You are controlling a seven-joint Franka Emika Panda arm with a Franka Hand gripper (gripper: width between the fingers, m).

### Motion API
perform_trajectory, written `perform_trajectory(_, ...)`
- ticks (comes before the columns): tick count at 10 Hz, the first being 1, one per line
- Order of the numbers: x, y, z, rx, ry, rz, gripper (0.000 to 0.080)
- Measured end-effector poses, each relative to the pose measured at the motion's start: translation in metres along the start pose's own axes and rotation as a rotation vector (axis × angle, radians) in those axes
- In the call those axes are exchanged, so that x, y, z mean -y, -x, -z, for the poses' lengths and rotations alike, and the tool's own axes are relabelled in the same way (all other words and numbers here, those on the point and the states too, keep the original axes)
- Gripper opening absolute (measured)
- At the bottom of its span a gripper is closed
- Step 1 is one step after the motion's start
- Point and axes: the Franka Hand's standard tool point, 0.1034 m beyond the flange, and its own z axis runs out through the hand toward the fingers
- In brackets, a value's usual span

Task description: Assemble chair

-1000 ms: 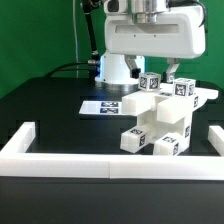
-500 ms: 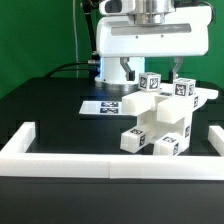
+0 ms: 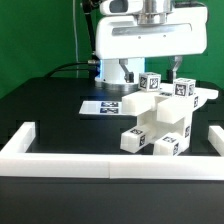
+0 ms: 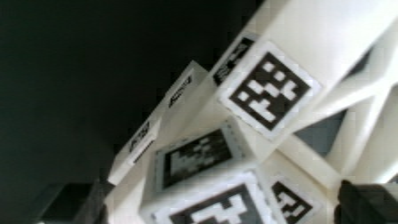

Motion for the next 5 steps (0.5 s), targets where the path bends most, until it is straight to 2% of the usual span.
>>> perform_trajectory(1,-0.0012,0.0001,0.0002,0.003,0.007,0.112,0.0649)
perform_trajectory(4,-0.0049,0.0008,0.0003,0.003,0.007,0.173,0.0644)
perform_trajectory(5,-0.0051,0.0008,0.0003,0.003,0.007,0.173,0.0487)
